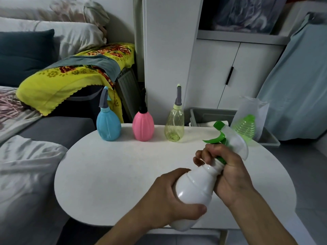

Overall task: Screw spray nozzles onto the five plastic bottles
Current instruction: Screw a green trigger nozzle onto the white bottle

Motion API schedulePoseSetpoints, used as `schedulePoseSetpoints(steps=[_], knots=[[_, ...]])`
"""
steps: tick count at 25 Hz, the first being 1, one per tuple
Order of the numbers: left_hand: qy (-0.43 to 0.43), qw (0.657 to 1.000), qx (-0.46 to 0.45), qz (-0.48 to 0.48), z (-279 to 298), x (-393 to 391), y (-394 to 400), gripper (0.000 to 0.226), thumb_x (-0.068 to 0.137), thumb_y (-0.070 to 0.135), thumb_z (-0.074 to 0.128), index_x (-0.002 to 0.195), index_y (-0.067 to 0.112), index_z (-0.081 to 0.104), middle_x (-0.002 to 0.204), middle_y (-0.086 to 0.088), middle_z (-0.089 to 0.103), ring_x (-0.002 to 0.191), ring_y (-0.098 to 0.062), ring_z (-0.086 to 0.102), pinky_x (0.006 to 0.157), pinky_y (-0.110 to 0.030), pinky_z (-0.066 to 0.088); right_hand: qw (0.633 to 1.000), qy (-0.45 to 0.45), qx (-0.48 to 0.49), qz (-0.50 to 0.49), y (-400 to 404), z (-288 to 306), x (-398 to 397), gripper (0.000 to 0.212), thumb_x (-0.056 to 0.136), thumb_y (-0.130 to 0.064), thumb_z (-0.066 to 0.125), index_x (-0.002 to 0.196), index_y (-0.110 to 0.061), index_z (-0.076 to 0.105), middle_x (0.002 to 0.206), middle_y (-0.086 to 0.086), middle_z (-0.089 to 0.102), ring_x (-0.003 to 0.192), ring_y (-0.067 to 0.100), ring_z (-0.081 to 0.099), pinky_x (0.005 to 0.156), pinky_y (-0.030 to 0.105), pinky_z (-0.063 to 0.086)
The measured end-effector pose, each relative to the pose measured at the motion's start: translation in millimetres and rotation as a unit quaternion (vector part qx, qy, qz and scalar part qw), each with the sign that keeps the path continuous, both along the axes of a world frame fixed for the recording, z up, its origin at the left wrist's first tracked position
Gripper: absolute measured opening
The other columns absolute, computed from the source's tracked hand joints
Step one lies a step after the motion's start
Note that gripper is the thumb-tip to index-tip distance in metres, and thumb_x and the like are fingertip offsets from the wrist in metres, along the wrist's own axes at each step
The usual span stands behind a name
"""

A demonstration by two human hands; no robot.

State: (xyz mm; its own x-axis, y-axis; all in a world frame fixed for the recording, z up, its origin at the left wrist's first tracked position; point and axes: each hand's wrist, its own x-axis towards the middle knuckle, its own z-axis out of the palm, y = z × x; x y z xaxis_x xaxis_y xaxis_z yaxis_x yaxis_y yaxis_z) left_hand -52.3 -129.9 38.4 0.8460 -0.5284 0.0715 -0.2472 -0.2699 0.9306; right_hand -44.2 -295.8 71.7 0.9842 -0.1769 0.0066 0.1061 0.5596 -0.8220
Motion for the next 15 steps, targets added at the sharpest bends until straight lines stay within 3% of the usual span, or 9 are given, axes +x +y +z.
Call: schedulePoseSetpoints(steps=[2, 4, 7, 10, 15], knots=[[-0.036, 0.998, 0.047, 0.016, -1.3, -1.4, -2.1, 0.076, 0.05, 0.055, 0.088, 0.115, 0.049, 0.051, 0.104, 0.022, 0.064, 0.088, -0.002, 0.065, 0.07, -0.027, 0.059, 0.998, -0.005, -0.036, -0.044, 1.9, -2.1, -0.7, 0.034, 0.081, 0.001, 0.057, 0.054, -0.018, 0.063, 0.046, 0.001, 0.048, 0.056, 0.017, 0.053, 0.071, 0.033, 0.046], [-0.068, 0.992, 0.103, 0.026, -3.5, 0.1, -2.2, 0.081, 0.045, 0.061, 0.086, 0.113, 0.056, 0.044, 0.104, 0.028, 0.061, 0.089, 0.003, 0.063, 0.073, -0.026, 0.058, 0.998, -0.012, -0.05, -0.044, 3.5, -3.8, -2.0, 0.031, 0.081, 0.001, 0.062, 0.056, -0.017, 0.064, 0.049, 0.002, 0.051, 0.057, 0.018, 0.055, 0.068, 0.031, 0.05], [-0.029, 0.995, 0.096, -0.015, -3.3, 7.1, 1.9, 0.076, 0.048, 0.05, 0.087, 0.113, 0.055, 0.048, 0.103, 0.024, 0.065, 0.09, -0.001, 0.066, 0.076, -0.031, 0.06, 0.995, -0.03, 0.01, 0.096, 1.5, -0.2, -4.7, 0.016, 0.065, -0.011, 0.081, 0.062, -0.011, 0.065, 0.054, 0.007, 0.056, 0.06, 0.025, 0.062, 0.067, 0.036, 0.056], [0.043, 0.99, 0.072, -0.111, 1.4, 14.4, 11.1, 0.071, 0.057, 0.037, 0.089, 0.116, 0.052, 0.052, 0.109, 0.019, 0.067, 0.098, -0.004, 0.065, 0.083, -0.032, 0.059, 0.987, -0.01, 0.034, 0.157, -2.1, -1.6, -8.3, 0.036, 0.052, -0.022, 0.093, 0.067, -0.007, 0.064, 0.059, 0.012, 0.06, 0.068, 0.032, 0.066, 0.074, 0.044, 0.057], [0.0, 0.995, 0.09, -0.049, -0.1, 8.9, 8.7, 0.068, 0.05, 0.039, 0.089, 0.109, 0.046, 0.056, 0.1, 0.018, 0.069, 0.087, -0.003, 0.067, 0.077, -0.034, 0.06, 0.997, -0.017, -0.035, 0.061, 9.2, 1.9, -8.3, 0.02, 0.06, -0.006, 0.07, 0.051, -0.014, 0.054, 0.047, 0.006, 0.049, 0.059, 0.025, 0.055, 0.069, 0.034, 0.053]])
